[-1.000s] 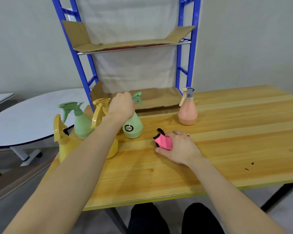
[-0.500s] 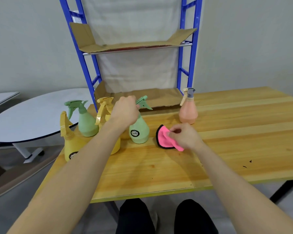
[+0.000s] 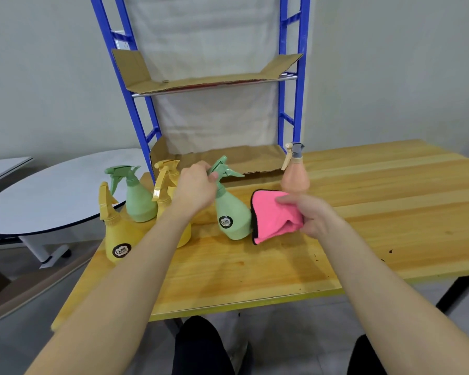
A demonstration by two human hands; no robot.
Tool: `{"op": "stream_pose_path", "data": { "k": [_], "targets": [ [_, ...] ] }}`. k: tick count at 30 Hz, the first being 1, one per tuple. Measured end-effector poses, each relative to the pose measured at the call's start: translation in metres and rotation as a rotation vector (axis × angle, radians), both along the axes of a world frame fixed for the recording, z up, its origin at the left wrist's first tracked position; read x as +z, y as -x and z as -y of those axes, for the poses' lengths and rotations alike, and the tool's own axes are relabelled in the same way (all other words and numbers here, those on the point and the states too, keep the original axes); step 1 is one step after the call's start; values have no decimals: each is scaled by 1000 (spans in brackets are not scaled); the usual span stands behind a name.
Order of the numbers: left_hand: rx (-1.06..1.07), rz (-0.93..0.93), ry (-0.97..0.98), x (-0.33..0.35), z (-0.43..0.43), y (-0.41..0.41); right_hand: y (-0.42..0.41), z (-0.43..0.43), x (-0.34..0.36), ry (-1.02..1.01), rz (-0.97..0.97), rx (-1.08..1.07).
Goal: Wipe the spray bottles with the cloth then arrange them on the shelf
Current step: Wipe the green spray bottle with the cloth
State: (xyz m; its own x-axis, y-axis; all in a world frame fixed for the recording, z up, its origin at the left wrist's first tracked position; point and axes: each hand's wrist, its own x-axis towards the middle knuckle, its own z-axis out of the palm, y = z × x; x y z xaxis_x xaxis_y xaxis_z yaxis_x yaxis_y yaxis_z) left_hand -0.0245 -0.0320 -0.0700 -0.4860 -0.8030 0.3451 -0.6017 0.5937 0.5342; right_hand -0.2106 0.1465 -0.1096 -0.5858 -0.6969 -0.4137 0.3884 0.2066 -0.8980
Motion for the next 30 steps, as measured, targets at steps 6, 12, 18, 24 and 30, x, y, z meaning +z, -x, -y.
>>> {"op": "stream_pose_path", "data": {
  "k": [6,12,18,24,30],
  "targets": [
    [-33,-149,-125,-14,-13,-4,-15,-1,2,104,-695,-309],
    [8,-269,-201,-31,-26,-25,-70,14,-42,193,-1270,326],
    [-107,-323,-331,-39,-35,-63,-59,37,-42,137,-1350,317],
    [-134,-334,-329,-53,-41,-87,-84,42,-46,-15,-1679,462],
    [-122,-391,-266,-68,-45,-100,-92,46,-53,87,-1708,368]
  ]
}}
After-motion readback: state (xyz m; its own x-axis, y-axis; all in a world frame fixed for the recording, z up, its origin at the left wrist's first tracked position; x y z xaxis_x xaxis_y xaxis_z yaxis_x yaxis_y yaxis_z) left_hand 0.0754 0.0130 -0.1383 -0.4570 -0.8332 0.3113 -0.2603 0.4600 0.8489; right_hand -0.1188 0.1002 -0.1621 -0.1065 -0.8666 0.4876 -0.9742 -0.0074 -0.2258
